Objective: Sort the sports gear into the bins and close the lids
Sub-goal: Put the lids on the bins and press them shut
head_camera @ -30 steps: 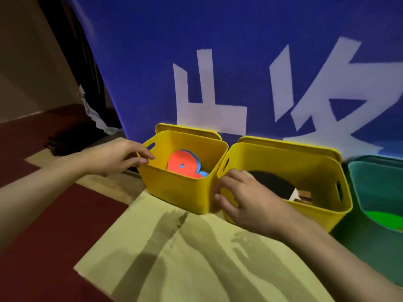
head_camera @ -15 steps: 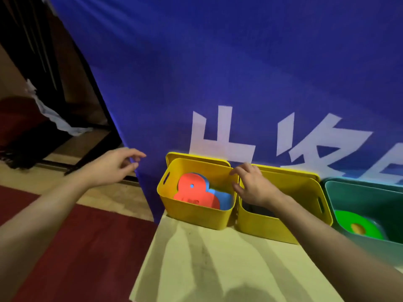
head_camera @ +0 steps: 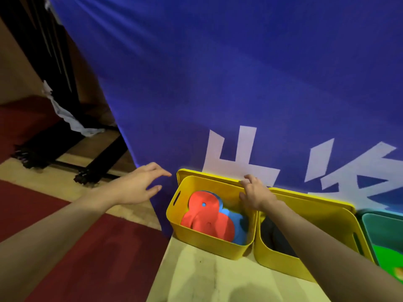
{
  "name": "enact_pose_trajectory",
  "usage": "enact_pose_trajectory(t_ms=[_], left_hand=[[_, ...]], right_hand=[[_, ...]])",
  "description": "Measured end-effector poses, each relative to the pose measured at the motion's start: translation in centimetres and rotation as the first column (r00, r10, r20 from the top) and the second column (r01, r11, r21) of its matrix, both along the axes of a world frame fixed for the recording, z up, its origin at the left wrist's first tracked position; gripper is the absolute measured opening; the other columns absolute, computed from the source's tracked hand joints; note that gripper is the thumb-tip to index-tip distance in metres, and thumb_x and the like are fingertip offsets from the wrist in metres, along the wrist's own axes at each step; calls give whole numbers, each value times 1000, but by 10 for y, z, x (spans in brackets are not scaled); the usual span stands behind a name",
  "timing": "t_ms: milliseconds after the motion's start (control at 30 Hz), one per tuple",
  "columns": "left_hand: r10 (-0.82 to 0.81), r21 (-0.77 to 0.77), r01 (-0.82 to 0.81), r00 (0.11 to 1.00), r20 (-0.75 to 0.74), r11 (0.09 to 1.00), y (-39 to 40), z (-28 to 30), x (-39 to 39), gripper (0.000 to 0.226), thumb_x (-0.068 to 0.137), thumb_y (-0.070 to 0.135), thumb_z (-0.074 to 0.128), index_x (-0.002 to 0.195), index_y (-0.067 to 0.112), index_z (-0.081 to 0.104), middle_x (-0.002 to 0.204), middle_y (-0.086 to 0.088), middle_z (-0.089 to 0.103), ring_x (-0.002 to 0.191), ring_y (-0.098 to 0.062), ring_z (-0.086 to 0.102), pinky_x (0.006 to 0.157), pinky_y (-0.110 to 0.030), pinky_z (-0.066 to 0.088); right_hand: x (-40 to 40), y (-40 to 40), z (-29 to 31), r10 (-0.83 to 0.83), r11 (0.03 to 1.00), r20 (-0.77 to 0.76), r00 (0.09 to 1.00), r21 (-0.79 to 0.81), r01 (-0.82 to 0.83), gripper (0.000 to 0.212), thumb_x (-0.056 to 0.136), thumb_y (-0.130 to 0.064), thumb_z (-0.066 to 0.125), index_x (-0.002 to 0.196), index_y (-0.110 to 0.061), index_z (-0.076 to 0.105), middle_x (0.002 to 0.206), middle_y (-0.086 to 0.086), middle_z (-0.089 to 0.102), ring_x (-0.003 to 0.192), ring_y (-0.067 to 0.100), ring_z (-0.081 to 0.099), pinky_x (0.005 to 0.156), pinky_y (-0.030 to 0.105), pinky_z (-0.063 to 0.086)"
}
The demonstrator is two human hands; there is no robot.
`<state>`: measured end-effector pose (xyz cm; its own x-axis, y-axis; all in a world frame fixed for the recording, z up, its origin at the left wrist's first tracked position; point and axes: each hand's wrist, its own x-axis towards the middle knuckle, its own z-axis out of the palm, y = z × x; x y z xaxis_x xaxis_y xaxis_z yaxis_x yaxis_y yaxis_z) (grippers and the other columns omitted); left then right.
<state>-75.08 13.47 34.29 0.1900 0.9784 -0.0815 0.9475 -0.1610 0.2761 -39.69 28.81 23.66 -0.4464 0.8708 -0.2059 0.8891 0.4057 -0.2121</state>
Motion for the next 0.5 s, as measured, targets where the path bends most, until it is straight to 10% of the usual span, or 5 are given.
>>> enact_pose_trajectory(t_ms=[267,500], left_hand=[[-22,-48,24,999,24,999,28,-37,-12,45,102,28,58,144,38,48,130,13,44,96,16,51,88,-7,34],[-56,-28,57,998,42,998,22,-64,-40,45,101,30,59,144,40,49,127,16,45,117,-4,51,107,-25,39]], right_hand=[[-21,20,-53,23,999,167,986,-26,-19,56,101,-42,47,153,-23,38,164,7,12,149,31,22,114,57,32],[-27,28,-79,15,988,184,983,150,-43,46,105,-31,36,145,-10,44,156,17,28,142,34,31,118,51,28]])
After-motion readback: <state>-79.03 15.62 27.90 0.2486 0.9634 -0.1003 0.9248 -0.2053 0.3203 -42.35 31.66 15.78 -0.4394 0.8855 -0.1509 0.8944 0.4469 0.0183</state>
